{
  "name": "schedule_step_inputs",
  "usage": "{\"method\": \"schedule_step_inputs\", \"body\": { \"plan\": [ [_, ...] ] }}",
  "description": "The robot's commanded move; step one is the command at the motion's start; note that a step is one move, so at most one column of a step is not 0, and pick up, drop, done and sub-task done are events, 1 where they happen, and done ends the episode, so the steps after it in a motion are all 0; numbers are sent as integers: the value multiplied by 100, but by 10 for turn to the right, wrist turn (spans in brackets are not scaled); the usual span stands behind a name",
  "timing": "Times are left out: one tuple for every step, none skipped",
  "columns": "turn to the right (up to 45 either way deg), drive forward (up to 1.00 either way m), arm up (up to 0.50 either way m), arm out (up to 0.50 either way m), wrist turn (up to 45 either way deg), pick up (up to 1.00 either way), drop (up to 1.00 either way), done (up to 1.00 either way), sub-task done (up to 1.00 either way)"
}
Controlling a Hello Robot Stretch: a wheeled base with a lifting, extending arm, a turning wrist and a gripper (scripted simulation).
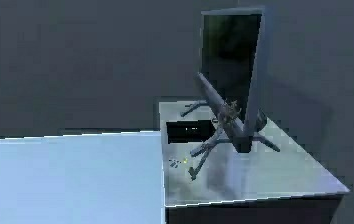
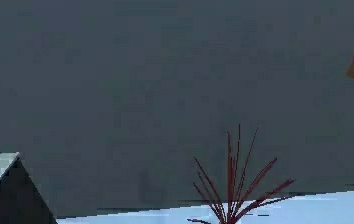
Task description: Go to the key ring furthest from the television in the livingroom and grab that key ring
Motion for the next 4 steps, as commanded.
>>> {"method": "schedule_step_inputs", "body": {
  "plan": [
    [-450, 0, 0, 0, 0, 0, 0, 0, 0],
    [-390, 0, 0, 0, 0, 0, 0, 0, 0],
    [0, 5, 0, 0, 0, 0, 0, 0, 0],
    [210, 0, 0, 0, 0, 0, 0, 0, 0]
  ]
}}
